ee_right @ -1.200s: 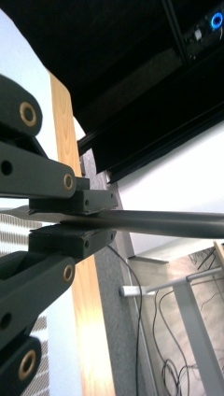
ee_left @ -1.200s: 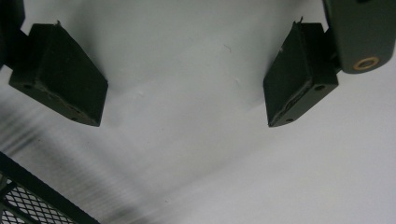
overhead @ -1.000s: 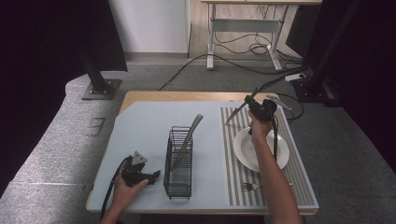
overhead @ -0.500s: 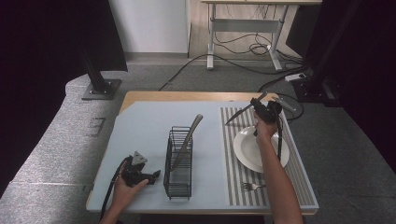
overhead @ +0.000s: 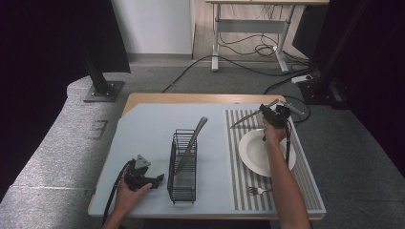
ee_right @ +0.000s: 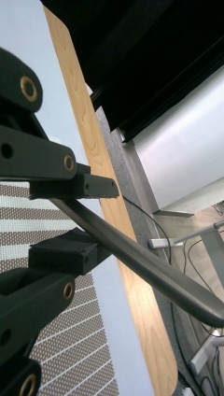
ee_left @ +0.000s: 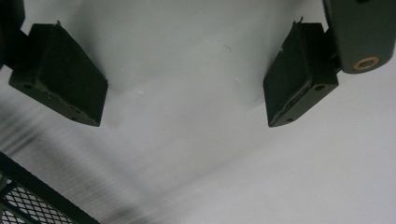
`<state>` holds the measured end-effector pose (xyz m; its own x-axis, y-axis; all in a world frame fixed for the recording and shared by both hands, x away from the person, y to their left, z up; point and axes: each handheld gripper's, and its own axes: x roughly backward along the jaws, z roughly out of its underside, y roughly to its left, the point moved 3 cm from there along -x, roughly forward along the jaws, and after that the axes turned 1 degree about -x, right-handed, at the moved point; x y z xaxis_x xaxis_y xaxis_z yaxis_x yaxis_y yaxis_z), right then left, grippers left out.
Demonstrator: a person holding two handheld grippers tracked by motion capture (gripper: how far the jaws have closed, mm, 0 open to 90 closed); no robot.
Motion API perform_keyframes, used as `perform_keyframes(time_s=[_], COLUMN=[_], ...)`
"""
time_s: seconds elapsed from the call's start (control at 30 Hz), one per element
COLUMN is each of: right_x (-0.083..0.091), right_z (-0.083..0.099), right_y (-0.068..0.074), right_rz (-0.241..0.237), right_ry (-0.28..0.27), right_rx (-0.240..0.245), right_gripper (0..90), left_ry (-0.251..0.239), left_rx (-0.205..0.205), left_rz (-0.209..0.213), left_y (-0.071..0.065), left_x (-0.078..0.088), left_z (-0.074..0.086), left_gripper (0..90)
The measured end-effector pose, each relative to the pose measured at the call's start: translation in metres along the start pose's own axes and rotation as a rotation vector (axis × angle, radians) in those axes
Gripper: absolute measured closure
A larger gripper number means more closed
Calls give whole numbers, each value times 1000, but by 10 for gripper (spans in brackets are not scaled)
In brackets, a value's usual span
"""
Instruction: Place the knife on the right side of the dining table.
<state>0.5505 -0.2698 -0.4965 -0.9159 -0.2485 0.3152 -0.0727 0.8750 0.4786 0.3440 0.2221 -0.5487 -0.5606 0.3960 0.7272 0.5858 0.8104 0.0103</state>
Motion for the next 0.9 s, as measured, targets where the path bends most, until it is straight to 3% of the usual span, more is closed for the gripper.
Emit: perform_keyframes(time_s=[0.47, 0.9], right_x=[-7, -9], right_z=[6, 8], right_y=[-17, -22], right_rz=[67, 106], right_ry=[47, 75], right_rx=[-30, -36], right_gripper=[669, 640], left_ry=[0, 0], left_rx=[0, 0], left_rz=[0, 0], left_y=[0, 0], left_x=[0, 0], left_z=[0, 0], left_gripper=[131, 131])
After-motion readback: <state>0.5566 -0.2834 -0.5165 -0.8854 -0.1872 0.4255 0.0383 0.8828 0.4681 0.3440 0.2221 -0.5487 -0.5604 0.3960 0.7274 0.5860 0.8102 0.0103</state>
